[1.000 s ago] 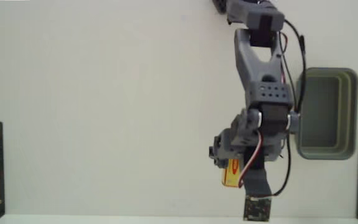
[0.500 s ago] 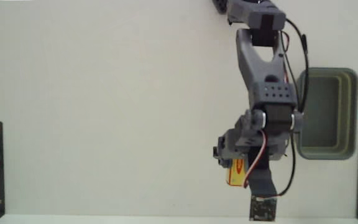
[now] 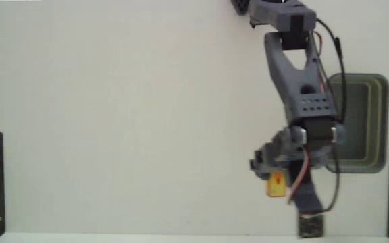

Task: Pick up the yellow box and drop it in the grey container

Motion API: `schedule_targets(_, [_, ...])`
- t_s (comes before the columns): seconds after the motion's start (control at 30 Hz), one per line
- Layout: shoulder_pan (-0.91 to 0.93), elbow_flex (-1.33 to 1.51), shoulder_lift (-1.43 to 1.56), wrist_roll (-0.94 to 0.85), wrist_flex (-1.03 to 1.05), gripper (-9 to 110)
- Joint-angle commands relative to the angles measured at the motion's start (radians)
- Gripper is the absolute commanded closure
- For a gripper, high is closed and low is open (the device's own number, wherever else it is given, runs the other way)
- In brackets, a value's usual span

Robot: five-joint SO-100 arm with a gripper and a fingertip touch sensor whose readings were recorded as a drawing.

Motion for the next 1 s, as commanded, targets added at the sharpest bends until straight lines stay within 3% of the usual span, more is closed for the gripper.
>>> schedule_targets(0.0, [-0.046,0.029,0.129,0.003,-0.032,59])
schedule_targets(0.97, [-0.369,0.331,0.283,0.003,-0.178,59])
